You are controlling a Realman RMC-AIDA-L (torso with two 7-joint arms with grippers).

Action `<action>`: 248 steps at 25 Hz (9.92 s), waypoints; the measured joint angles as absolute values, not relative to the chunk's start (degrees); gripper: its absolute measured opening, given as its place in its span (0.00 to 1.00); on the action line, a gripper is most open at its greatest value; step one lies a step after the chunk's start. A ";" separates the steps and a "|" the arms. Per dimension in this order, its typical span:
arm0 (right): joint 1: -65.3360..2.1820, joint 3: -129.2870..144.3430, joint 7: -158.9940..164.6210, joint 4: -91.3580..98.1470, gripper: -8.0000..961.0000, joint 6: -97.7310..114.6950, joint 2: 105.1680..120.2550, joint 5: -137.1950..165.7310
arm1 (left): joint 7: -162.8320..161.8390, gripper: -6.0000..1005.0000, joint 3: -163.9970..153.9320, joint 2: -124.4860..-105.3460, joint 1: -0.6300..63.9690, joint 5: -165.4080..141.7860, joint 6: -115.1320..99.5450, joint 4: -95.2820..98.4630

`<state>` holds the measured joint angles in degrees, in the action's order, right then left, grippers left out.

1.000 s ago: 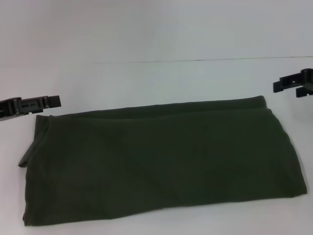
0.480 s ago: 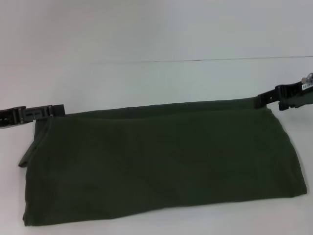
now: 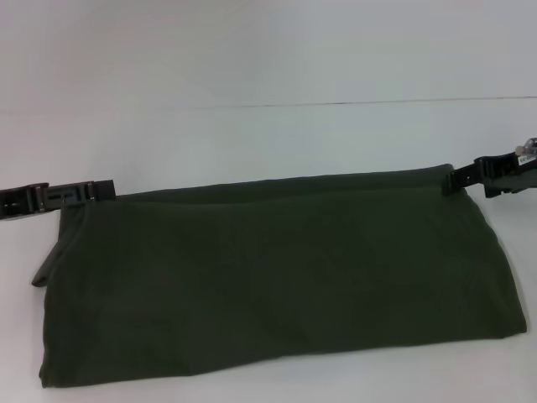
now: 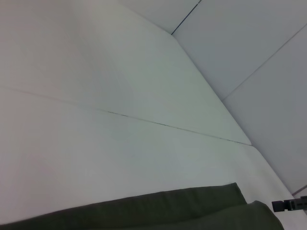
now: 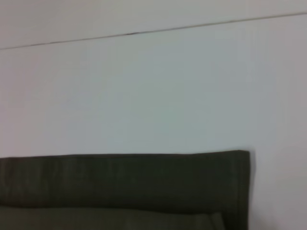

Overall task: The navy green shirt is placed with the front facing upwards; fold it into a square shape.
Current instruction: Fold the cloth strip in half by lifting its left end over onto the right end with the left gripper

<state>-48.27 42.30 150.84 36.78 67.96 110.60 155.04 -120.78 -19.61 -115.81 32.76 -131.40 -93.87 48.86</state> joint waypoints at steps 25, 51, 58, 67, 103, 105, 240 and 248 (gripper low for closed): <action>-48.91 46.26 149.51 33.88 0.53 64.18 112.56 155.10 | -120.07 0.87 -19.60 -116.23 32.43 -131.40 -92.70 48.78; -47.97 46.03 148.30 45.58 0.07 66.92 115.52 149.44 | -119.71 0.86 -19.59 -116.28 32.43 -130.99 -91.62 48.07; -46.13 45.95 150.29 48.29 0.07 67.34 115.10 148.73 | -119.63 0.86 -19.59 -116.28 32.29 -130.97 -91.58 47.59; -44.68 45.88 150.77 44.06 0.07 62.44 114.88 151.80 | -119.63 0.85 -19.46 -116.28 32.25 -130.87 -91.20 47.35; -31.14 30.25 119.92 41.59 0.90 88.78 111.45 110.90 | -121.11 0.83 -18.33 -115.04 31.17 -128.95 -98.93 47.81; -30.91 30.45 113.13 39.21 0.93 91.03 112.54 108.95 | -120.44 0.83 -18.36 -114.95 30.89 -129.27 -99.18 48.13; -34.45 38.49 82.40 28.13 0.93 82.79 119.70 108.72 | -141.01 0.25 -32.53 -114.96 38.85 -151.05 -81.02 40.70; -34.45 38.49 82.37 28.12 0.93 82.79 119.70 108.72 | -140.98 0.11 -32.52 -115.06 38.85 -151.02 -80.96 40.91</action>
<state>-34.45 38.49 82.37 28.12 82.79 119.70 108.72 -140.98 -32.52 -115.06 38.85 -151.02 -80.96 40.91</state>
